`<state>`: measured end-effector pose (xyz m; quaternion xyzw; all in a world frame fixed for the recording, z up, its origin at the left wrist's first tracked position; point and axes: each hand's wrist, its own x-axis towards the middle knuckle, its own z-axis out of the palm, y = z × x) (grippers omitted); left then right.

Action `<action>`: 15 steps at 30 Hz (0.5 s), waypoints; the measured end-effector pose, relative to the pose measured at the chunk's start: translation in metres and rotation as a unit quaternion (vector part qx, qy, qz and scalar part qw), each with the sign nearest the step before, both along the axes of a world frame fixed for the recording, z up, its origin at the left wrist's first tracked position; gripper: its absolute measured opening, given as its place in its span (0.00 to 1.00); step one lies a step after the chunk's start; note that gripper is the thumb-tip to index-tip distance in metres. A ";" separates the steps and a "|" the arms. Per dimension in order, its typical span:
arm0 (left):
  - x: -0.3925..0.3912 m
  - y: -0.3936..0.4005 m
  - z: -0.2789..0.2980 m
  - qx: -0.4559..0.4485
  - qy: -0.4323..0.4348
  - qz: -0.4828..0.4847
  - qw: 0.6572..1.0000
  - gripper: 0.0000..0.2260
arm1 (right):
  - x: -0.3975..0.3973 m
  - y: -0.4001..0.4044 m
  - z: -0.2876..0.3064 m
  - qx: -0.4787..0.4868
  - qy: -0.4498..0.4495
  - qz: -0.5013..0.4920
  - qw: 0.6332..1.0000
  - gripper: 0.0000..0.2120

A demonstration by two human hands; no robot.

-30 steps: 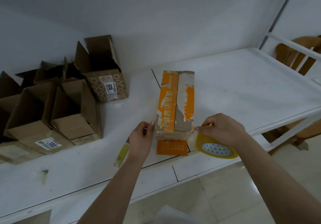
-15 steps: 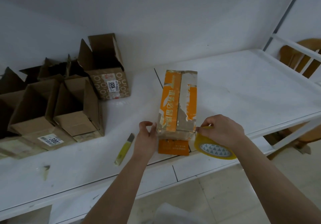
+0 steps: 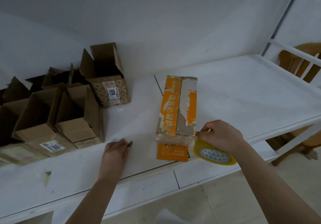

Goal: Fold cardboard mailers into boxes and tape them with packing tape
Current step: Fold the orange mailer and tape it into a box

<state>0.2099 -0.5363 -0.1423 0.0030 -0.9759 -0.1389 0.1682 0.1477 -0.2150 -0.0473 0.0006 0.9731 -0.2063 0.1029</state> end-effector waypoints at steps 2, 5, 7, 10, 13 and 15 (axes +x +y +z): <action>0.002 -0.005 0.001 0.058 -0.003 0.036 0.998 0.07 | 0.001 -0.001 0.001 0.001 0.000 -0.002 1.000 0.12; 0.003 -0.002 0.015 0.157 0.026 0.088 0.983 0.07 | 0.003 0.000 0.002 0.002 0.000 -0.001 1.000 0.12; -0.002 0.010 0.037 0.256 0.036 0.083 0.962 0.09 | 0.003 -0.001 0.003 0.000 -0.004 0.001 1.000 0.13; -0.013 0.042 0.079 0.319 0.057 -0.025 0.946 0.13 | 0.003 -0.001 0.003 0.000 -0.007 0.003 1.000 0.14; -0.025 0.079 0.116 0.386 -0.023 -0.174 0.906 0.12 | 0.001 0.000 0.004 0.004 -0.017 0.005 1.000 0.14; -0.036 0.105 0.130 0.411 -0.103 -0.243 0.873 0.13 | -0.001 0.001 0.004 0.001 -0.030 0.007 1.000 0.14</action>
